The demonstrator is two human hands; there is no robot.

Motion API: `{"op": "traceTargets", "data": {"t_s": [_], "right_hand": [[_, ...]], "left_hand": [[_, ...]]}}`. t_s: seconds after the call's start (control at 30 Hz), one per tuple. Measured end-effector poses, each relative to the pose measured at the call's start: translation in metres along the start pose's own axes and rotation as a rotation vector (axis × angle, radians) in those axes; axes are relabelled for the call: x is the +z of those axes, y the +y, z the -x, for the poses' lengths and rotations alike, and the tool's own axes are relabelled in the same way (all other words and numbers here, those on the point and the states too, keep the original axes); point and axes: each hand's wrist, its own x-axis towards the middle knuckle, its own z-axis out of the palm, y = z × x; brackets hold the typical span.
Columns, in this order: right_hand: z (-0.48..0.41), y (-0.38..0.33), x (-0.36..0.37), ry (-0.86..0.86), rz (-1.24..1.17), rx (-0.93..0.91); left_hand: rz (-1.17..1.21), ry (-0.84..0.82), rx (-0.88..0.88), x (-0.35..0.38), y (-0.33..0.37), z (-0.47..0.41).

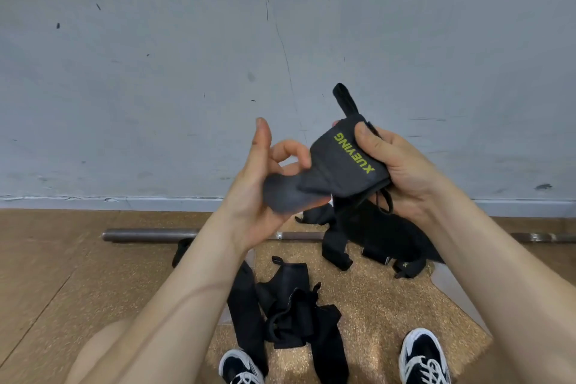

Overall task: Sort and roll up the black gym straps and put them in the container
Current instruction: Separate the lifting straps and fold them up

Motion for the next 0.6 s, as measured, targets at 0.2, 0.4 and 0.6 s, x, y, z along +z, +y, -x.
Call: {"op": "traceTargets", "data": {"t_s": [0.2,0.4,0.6], "right_hand": [[0.002,-0.001,-0.001,-0.052,-0.032,0.069],[0.007,-0.009,0.0,-0.007,0.068,0.152],[0.001,-0.006,-0.001,0.047,0.086,0.125]], "left_hand": [[-0.252,-0.026,0.109,-0.009,-0.002,0.0],[-0.541,0.094,0.067,-0.009,0.003,0.003],[-0.391,0.088,-0.044,-0.01,-0.005,0.0]]}}
